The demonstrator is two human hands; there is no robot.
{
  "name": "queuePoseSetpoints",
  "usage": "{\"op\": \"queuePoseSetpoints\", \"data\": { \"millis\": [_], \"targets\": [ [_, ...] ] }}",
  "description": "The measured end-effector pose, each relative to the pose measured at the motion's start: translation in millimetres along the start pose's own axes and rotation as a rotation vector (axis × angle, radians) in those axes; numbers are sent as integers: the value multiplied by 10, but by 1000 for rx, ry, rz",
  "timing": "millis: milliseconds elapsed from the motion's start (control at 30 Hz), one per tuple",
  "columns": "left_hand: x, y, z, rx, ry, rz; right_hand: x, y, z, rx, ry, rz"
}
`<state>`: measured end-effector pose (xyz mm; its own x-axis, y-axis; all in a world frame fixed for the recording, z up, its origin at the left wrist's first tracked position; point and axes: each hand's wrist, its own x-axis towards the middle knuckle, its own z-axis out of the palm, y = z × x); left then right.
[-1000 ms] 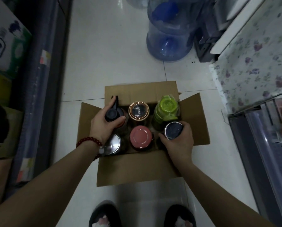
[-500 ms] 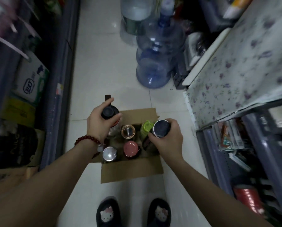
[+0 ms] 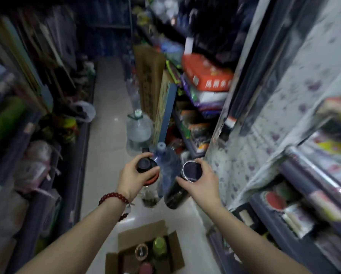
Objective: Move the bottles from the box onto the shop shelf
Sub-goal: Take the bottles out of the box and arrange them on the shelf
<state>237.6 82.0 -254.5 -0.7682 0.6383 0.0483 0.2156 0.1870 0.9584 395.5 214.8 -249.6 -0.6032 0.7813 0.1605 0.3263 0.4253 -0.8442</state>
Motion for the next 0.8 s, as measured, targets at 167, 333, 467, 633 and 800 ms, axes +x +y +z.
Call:
{"op": "queuePoseSetpoints", "data": {
  "millis": [167, 333, 467, 633, 800],
  "targets": [
    [213, 1295, -40, -39, -84, 188, 248, -1013, -863, 10, 149, -81],
    [244, 2488, 29, -54, -240, 354, 276, -1859, -1768, 83, 302, -134],
    [187, 3351, 156, -76, -250, 494, 223, -2316, -2435, 116, 406, -151],
    [66, 4138, 379, -156, -299, 554, 102, -2596, -3142, 144, 524, -152],
    [-150, 4765, 753, -269, -334, 576, -36, -2736, -3766, 125, 580, -170]
  ]
}}
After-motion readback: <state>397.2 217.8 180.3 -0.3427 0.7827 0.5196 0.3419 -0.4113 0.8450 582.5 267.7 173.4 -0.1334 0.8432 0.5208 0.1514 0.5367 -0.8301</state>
